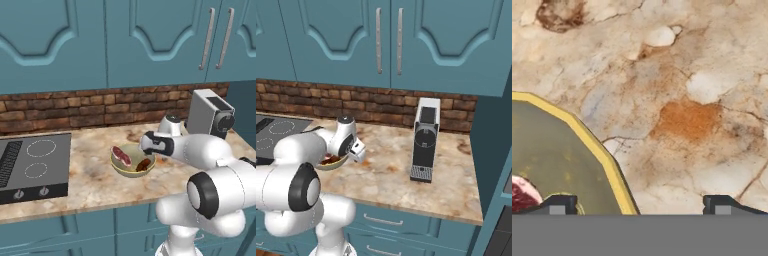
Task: Place the bowl with the cucumber and squash on the top shelf of the fridge. Place the bowl with the steak and chicken drumstick on the second highest shelf of the fridge.
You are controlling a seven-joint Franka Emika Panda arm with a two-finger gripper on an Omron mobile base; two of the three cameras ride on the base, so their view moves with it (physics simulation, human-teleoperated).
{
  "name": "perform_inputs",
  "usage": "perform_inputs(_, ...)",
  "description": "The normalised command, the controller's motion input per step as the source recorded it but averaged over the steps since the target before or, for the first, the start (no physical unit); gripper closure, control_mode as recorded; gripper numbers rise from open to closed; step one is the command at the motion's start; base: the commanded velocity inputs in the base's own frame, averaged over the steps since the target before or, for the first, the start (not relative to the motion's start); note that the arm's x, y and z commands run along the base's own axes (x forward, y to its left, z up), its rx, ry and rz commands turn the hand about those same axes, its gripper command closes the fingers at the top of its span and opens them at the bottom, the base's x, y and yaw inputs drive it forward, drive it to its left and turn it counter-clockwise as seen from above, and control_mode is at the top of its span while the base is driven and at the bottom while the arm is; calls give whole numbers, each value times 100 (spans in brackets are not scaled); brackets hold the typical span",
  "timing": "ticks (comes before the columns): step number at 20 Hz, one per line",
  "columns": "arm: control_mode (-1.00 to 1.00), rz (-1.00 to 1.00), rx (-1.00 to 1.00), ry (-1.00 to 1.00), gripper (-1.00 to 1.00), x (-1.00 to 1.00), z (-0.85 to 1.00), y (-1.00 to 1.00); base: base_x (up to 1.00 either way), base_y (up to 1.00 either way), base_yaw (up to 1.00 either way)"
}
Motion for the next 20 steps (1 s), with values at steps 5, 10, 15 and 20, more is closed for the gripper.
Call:
perform_inputs(5, -100, 0, 0, 0, 100, 0, -23, 5, 0, 0, 0)
perform_inputs(10, -100, 0, 0, 0, 100, 0, -10, 6, 0, 0, 0)
perform_inputs(15, -100, 0, 0, 0, 100, -8, 2, 0, 0, 0, 0)
perform_inputs(20, -100, 0, 0, -15, 100, -85, 61, 0, 0, 0, 0)
